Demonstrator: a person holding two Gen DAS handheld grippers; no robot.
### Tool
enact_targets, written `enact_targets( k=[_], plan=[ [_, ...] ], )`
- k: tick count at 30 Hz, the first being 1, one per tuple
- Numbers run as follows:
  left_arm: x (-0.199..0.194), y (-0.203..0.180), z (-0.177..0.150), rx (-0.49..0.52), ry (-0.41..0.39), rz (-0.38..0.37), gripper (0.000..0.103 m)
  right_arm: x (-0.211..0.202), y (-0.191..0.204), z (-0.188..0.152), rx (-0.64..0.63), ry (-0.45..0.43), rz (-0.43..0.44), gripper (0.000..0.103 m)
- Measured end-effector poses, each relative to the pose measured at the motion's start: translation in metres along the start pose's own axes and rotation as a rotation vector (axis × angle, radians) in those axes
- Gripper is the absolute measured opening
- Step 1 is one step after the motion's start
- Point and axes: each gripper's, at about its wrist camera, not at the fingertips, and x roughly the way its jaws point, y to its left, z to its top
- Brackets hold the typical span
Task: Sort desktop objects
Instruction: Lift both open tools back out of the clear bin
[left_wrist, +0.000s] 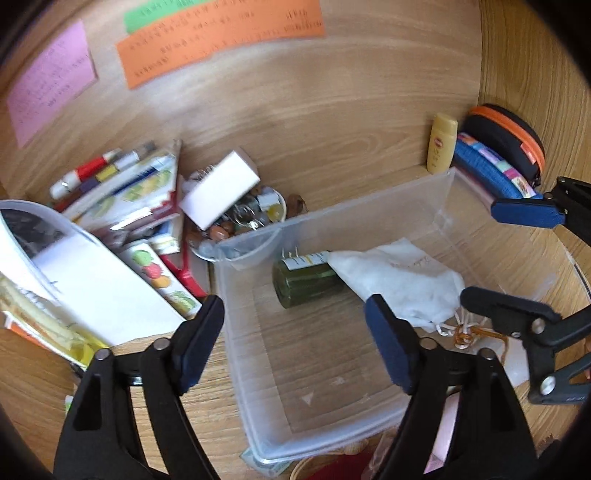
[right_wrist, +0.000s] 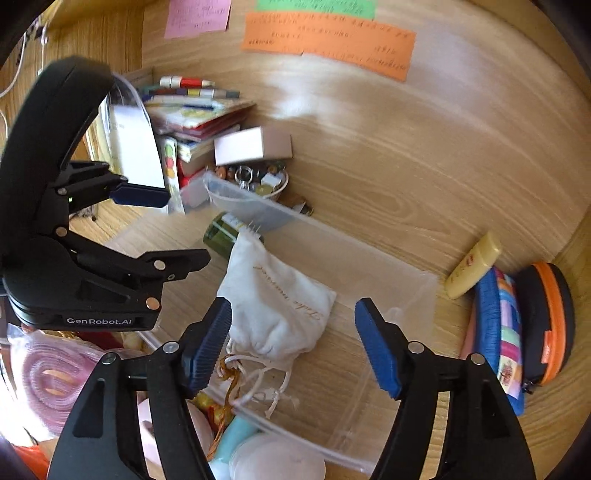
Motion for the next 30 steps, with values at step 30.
enact_targets(
  k=[30],
  plan=[
    [-0.13,0.036,-0.086,-0.16,-0.115,0.02,0.099,-0.129,-0.014,-0.062,0.171,-0.137,-0.118,0.084]
  ],
)
